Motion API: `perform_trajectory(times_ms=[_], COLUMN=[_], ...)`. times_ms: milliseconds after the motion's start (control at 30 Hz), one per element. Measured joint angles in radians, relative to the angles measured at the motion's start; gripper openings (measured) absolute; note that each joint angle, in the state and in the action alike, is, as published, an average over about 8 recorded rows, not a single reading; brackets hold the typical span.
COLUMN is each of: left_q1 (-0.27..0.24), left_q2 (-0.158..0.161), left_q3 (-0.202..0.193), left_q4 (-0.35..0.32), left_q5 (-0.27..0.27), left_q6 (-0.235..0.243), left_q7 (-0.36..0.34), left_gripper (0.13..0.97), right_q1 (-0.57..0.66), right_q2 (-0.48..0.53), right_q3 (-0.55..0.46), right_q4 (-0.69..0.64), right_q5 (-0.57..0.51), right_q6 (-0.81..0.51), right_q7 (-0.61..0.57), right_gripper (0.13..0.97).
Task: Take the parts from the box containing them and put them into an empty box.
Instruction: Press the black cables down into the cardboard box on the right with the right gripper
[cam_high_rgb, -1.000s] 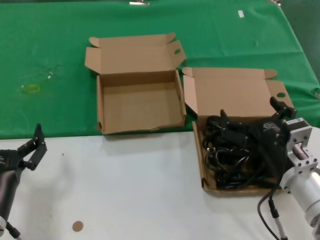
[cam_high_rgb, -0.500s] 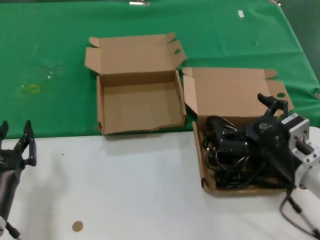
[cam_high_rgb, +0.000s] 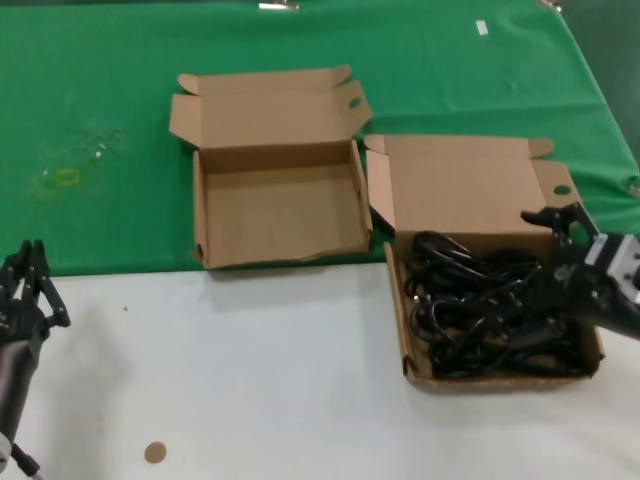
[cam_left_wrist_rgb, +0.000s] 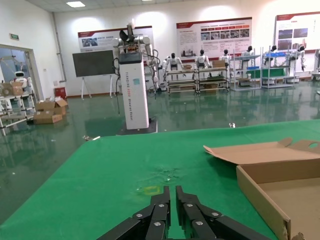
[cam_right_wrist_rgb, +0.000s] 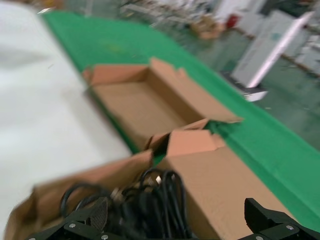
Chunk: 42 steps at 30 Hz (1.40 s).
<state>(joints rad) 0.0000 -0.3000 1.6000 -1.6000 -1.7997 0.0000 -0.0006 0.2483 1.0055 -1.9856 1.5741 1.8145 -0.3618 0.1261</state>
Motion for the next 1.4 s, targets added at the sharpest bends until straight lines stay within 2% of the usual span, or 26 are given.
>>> perform_trajectory(times_ms=[67, 400, 700, 967, 1100, 1367, 1400], left_q1=[0.000, 0.000, 0.000, 0.000, 0.000, 0.000, 0.000], left_q2=[0.000, 0.000, 0.000, 0.000, 0.000, 0.000, 0.000], left_q3=[0.000, 0.000, 0.000, 0.000, 0.000, 0.000, 0.000], left_q4=[0.000, 0.000, 0.000, 0.000, 0.000, 0.000, 0.000], left_q5=[0.000, 0.000, 0.000, 0.000, 0.000, 0.000, 0.000], left_q6=[0.000, 0.000, 0.000, 0.000, 0.000, 0.000, 0.000], left_q7=[0.000, 0.000, 0.000, 0.000, 0.000, 0.000, 0.000], left_gripper=[0.181, 0.153, 0.144, 0.144, 0.144, 0.144, 0.144], right_q1=[0.025, 0.173, 0.245, 0.264, 0.281, 0.311, 0.313], right_q2=[0.015, 0.015, -0.016, -0.031, -0.044, -0.068, -0.069], right_q3=[0.006, 0.022, 0.024, 0.022, 0.022, 0.027, 0.028], right_q4=[-0.020, -0.148, -0.209, -0.223, -0.243, -0.286, -0.290], right_q5=[-0.013, -0.066, -0.098, -0.117, -0.136, -0.171, -0.174], right_q6=[-0.071, -0.370, -0.544, -0.647, -0.673, -0.692, -0.693], right_q7=[-0.024, -0.158, -0.252, -0.303, -0.317, -0.337, -0.338], right_gripper=[0.966, 0.966, 0.923, 0.809, 0.809, 0.622, 0.622])
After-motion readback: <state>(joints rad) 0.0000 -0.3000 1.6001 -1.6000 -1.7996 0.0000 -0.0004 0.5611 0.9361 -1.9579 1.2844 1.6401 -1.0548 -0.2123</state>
